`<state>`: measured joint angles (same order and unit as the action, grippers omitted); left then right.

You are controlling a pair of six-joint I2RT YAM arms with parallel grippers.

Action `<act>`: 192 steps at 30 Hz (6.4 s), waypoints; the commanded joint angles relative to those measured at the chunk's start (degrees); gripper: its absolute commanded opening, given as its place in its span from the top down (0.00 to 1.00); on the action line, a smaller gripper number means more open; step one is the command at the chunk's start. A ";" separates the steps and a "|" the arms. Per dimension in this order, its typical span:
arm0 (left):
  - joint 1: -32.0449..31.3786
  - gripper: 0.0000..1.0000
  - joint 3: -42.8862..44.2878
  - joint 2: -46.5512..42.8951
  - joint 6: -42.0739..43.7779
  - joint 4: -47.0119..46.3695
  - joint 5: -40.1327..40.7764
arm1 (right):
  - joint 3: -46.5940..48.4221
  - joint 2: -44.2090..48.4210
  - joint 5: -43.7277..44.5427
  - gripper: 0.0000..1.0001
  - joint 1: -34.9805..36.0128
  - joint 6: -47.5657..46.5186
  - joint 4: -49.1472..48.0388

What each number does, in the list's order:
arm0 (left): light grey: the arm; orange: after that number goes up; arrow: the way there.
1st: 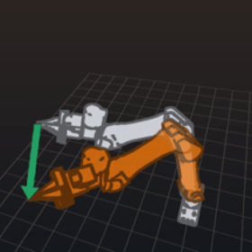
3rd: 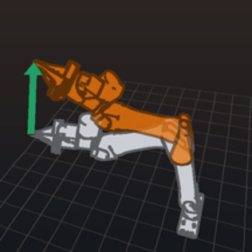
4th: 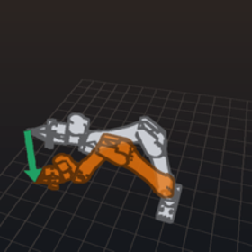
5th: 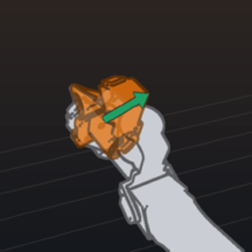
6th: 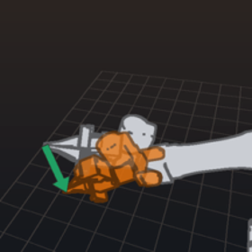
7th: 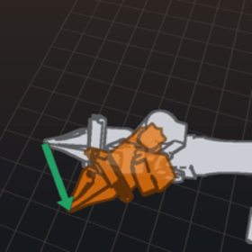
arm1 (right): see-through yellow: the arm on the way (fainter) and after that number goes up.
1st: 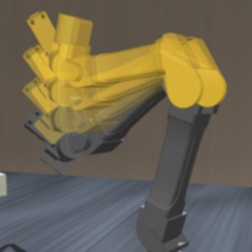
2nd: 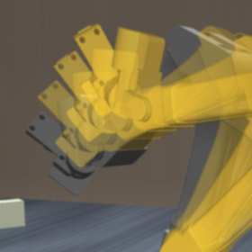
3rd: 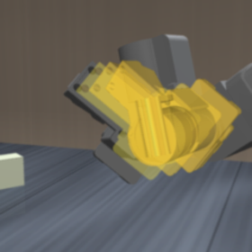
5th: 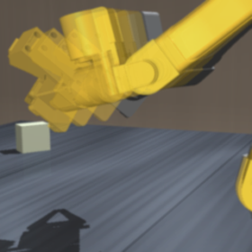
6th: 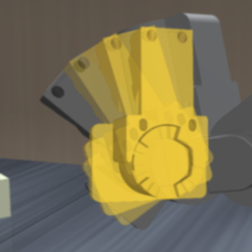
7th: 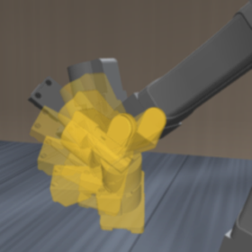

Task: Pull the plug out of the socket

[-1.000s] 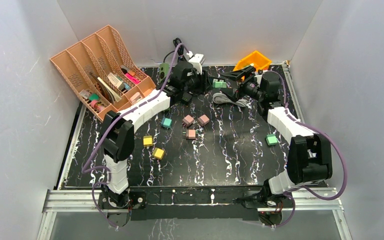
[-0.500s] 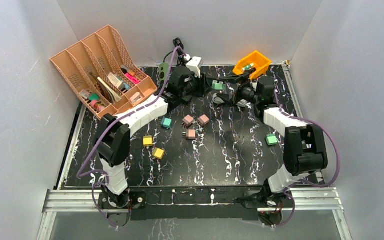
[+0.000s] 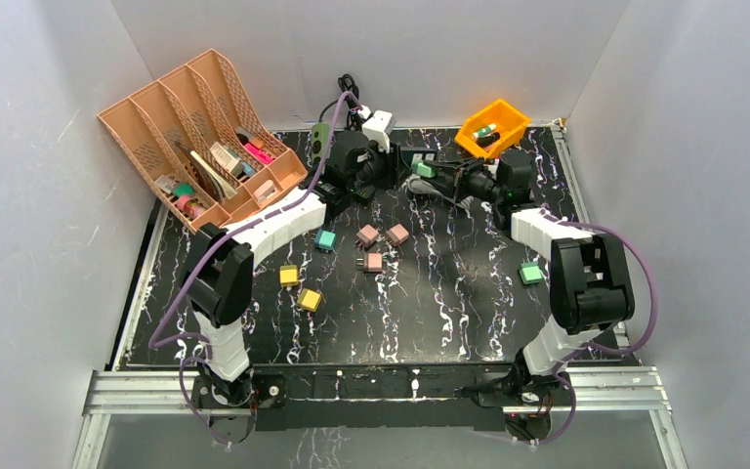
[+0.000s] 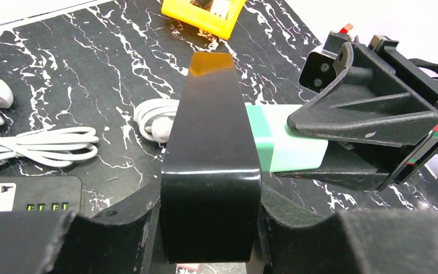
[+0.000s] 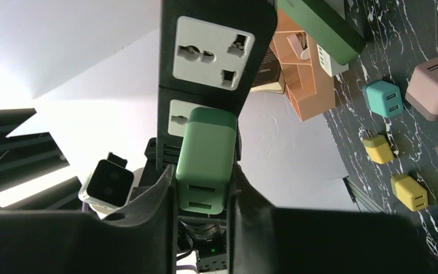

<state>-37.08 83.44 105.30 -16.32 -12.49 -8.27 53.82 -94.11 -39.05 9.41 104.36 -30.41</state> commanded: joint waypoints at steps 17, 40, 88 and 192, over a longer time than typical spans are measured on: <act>-0.27 0.53 3.66 -2.89 0.87 0.43 -6.32 | 18.03 -1.42 -3.51 1.00 0.80 -35.02 21.19; 1.83 0.58 12.18 5.19 -5.97 5.24 -23.63 | 39.93 -1.44 9.86 1.00 3.32 -69.42 56.40; 23.14 0.10 12.97 14.58 -15.85 19.50 -17.03 | -16.36 21.98 13.73 1.00 -30.50 -51.72 38.21; -2.72 0.02 -42.52 -36.77 -10.06 -5.61 30.78 | -3.08 31.05 10.79 0.17 -22.23 -59.41 40.58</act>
<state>-48.23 35.70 73.87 -24.32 -50.61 25.30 49.30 -63.42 -27.40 -13.45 46.04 12.86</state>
